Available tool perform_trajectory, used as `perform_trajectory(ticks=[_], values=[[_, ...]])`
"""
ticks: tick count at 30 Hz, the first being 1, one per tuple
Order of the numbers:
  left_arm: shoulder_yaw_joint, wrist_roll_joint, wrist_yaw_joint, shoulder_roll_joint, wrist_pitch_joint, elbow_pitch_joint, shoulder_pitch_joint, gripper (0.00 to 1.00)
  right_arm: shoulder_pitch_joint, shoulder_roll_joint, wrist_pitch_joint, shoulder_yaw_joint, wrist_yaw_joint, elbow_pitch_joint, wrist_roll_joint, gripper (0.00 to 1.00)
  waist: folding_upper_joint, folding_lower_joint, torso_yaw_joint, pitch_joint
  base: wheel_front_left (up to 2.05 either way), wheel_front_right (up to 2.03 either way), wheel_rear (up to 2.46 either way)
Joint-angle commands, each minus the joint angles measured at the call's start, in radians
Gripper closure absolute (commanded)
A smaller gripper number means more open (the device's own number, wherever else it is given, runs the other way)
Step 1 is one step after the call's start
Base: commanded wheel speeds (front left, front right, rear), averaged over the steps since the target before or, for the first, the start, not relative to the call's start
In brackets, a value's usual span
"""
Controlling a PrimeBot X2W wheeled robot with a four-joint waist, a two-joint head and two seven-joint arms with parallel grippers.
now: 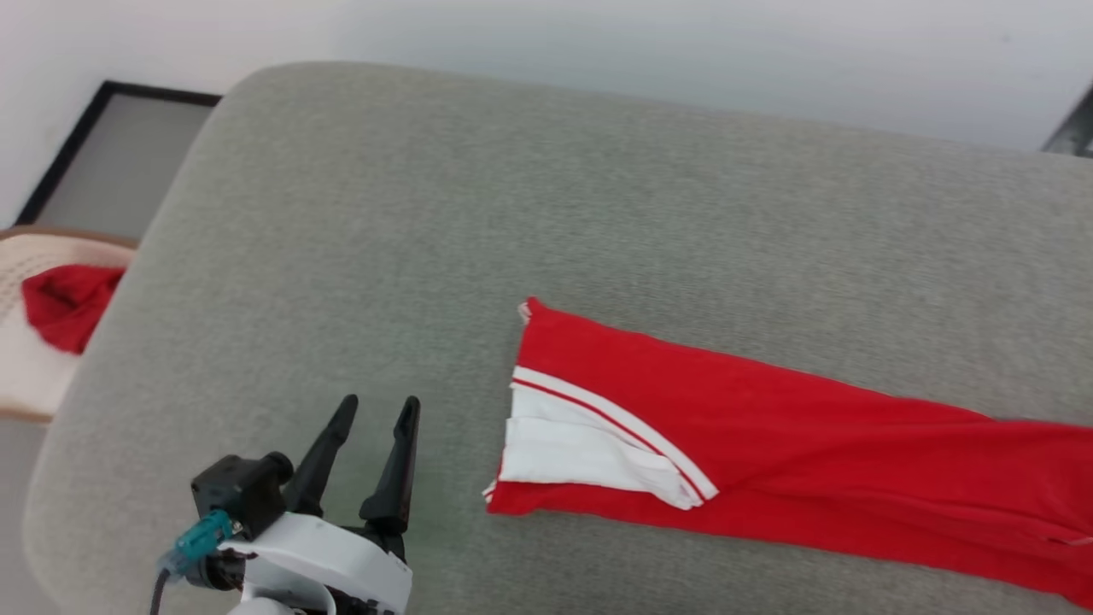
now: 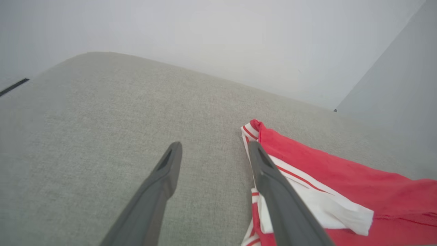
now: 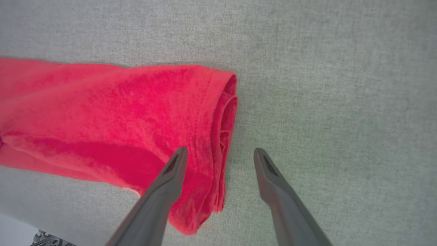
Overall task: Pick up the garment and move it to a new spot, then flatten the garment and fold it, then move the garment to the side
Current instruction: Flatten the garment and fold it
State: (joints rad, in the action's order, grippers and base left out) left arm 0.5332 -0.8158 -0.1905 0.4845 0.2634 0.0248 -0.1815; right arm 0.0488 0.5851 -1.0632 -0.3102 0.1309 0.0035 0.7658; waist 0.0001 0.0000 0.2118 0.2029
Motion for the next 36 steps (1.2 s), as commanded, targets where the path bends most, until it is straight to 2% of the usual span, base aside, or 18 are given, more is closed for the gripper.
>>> perform_trajectory(ticks=[1,6,10,11,12,13,14,20,27,33,36], values=[[-0.013,0.019,0.007,-0.009,0.001,0.003,0.01,0.0,0.009,-0.006,-0.008,-0.008,0.0,0.006,-0.016,0.0,-0.0001,0.0,0.031,0.0,0.0,0.0,0.0],[-0.098,0.119,0.048,-0.073,0.001,0.012,0.026,0.0,0.031,-0.037,-0.065,-0.03,0.0,0.07,-0.076,0.0,-0.0001,0.0,0.06,0.004,0.0,0.0,0.0],[-0.131,0.176,0.083,-0.113,0.001,0.034,0.033,0.0,0.046,-0.062,-0.089,-0.036,0.0,0.125,-0.114,0.0,-0.0001,0.0,0.073,0.008,0.0,0.0,0.0],[-0.139,0.188,0.09,-0.122,0.001,0.038,0.033,0.0,0.049,-0.07,-0.092,-0.036,0.0,0.134,-0.115,0.1,-0.0001,0.0,0.075,0.009,0.0,0.0,0.0],[-0.145,0.197,0.098,-0.13,0.001,0.043,0.034,0.0,0.052,-0.077,-0.095,-0.036,0.0,0.14,-0.116,0.53,-0.0001,0.0,0.075,0.01,0.0,0.0,0.0],[-0.152,0.206,0.105,-0.138,0.001,0.049,0.036,0.0,0.056,-0.082,-0.093,-0.035,0.0,0.145,-0.117,0.83,-0.0001,0.0,0.076,0.011,0.0,0.0,0.0],[-0.159,0.217,0.112,-0.144,0.001,0.055,0.037,0.0,0.06,-0.086,-0.092,-0.033,0.0,0.147,-0.116,1.0,-0.0001,0.0,0.076,0.012,0.0,0.0,0.0],[-0.191,0.261,0.145,-0.167,0.001,0.083,0.039,0.0,0.076,-0.097,-0.081,-0.03,0.0,0.135,-0.109,1.0,-0.0001,0.0,0.061,0.012,0.0,0.0,0.0],[-0.219,0.286,0.171,-0.176,0.001,0.091,0.043,0.0,0.112,-0.085,-0.002,-0.073,0.0,0.144,-0.12,1.0,-0.0001,0.0,0.005,0.008,0.0,0.0,0.0],[-0.227,0.293,0.183,-0.17,0.001,0.092,0.041,0.0,0.136,-0.036,0.078,-0.139,0.0,0.157,-0.184,1.0,-0.0001,0.0,-0.055,0.02,0.0,0.0,0.0],[-0.229,0.292,0.187,-0.163,0.001,0.088,0.043,0.0,0.14,0.01,0.119,-0.183,0.0,0.158,-0.237,1.0,-0.0001,0.0,-0.085,0.031,0.0,0.0,0.0]])
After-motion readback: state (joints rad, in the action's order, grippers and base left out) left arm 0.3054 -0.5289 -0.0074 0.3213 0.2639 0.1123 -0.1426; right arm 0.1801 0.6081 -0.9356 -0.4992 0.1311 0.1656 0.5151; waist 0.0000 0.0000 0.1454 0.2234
